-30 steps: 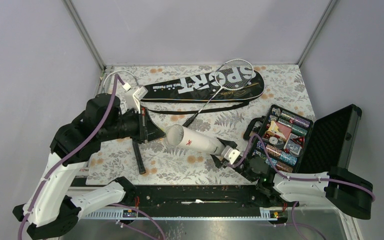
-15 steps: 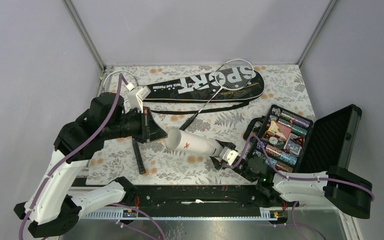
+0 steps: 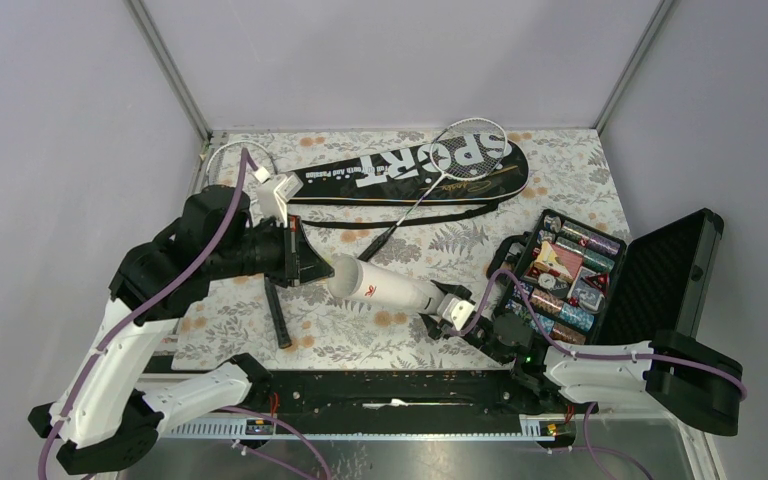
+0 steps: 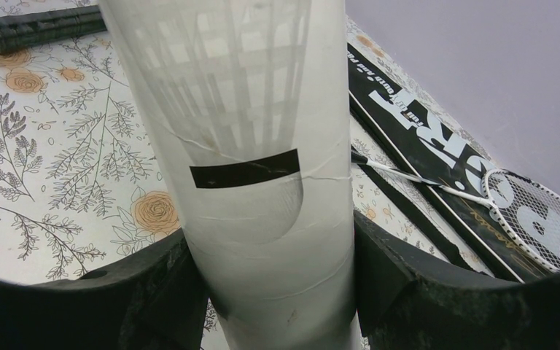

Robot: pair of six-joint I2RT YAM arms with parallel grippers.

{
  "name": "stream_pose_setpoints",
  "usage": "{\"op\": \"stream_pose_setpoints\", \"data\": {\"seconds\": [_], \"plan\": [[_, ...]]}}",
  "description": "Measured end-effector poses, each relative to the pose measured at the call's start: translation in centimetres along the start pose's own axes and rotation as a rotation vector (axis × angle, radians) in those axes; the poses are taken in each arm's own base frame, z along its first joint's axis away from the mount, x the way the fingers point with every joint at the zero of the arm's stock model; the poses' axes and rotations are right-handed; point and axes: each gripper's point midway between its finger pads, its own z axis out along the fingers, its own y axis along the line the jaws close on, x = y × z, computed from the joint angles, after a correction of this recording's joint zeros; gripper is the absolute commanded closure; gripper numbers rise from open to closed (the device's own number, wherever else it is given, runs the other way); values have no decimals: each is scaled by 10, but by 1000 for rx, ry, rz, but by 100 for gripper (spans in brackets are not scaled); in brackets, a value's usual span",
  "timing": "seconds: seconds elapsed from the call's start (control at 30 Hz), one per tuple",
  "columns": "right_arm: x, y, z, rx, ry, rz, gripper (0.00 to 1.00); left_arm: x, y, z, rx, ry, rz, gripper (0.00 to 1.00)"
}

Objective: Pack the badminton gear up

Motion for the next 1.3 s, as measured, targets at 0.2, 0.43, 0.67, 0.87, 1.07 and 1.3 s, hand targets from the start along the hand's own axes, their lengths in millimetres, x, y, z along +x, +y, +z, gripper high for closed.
{"op": "stream_pose_setpoints", "data": {"seconds": [0.2,0.43,0.67,0.87,1.07,1.3], "plan": [[0,0,0,1,-1,2,40,5,6,4,-18,16,-5,100],[-1,1,0,-6,-4,5,40,6,8,4,-29,17,-7,100],[0,2,0,-10,-1,5,40,6,14,4,-60,11,-8,100],[0,4,0,-17,-2,12,41,4,20,4,-94,0,-3,100],[1,6,0,-29,2,16,41,5,24,4,-112,5,1,100],[4,8,0,-37,12,19,41,7,27,4,-124,17,0,85]]}}
